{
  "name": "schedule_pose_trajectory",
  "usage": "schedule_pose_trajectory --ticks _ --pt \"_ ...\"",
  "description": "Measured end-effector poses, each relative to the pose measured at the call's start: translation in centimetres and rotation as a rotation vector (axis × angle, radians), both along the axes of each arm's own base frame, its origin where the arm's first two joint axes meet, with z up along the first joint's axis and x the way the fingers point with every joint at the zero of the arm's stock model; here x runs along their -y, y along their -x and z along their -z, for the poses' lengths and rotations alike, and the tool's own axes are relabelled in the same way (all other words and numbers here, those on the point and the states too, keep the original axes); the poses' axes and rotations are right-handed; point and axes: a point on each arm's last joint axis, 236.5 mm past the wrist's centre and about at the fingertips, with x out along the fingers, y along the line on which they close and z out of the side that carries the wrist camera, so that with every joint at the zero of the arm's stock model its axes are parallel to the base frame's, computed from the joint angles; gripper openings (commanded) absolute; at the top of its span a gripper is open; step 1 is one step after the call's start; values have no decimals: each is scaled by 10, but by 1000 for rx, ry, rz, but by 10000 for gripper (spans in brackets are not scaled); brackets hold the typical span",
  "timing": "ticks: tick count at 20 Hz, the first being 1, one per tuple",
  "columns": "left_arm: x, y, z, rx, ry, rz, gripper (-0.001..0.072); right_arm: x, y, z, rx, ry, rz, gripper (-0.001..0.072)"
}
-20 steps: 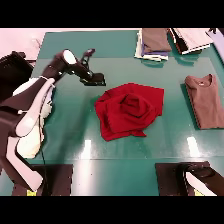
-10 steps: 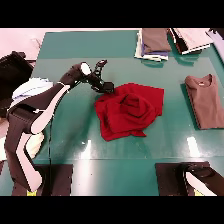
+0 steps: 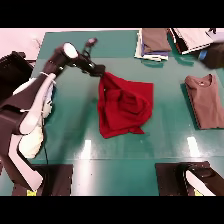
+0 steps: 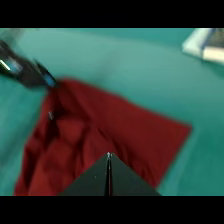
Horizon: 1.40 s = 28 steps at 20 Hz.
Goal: Fold the shirts.
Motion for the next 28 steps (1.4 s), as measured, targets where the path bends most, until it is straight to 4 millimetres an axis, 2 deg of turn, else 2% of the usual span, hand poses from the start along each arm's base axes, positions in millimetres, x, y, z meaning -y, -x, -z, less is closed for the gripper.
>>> schedule_pose_trajectory --ticks 1,4,6,8,10,13,14,15,17,20,22,23,25,27,28 --pt "-12 -3 -10 11 -5 -12 26 3 1 31 -78 -7 14 455" --pt "-31 -3 -24 17 -18 -26 25 -1 8 136 -343 -70 35 473" --pt "-40 -1 -25 8 -37 -27 25 -17 11 191 -468 -141 34 472" --pt "-44 0 -27 5 -44 -29 25 -38 8 231 -532 -210 25 472" --pt "-46 1 -27 3 -48 -28 26 -61 2 258 -566 -268 19 471" --pt "-48 1 -27 1 -54 -29 26 -87 -14 285 -586 -317 20 466" --pt "-48 1 -27 1 -54 -29 26 -95 -21 290 -590 -323 16 414" --pt "-49 1 -27 0 -54 -29 25 -102 -27 294 -592 -326 12 314" --pt "-49 2 -27 -2 -56 -29 25 -114 -42 298 -582 -327 -2 29" --pt "-53 3 -30 6 -71 -29 25 -122 -63 294 -539 -302 -27 19" --pt "-61 4 -48 52 -99 -39 25 -117 -75 277 -483 -257 -60 18" --pt "-68 4 -64 92 -112 -51 25 -111 -80 262 -446 -228 -76 18" --pt "-86 5 -112 203 -123 -89 25 -88 -91 219 -347 -162 -98 18" --pt "-103 18 -176 340 -107 -132 25 -61 -96 166 -241 -104 -97 18" --pt "-112 30 -212 418 -96 -155 25 -46 -96 133 -178 -80 -88 18"
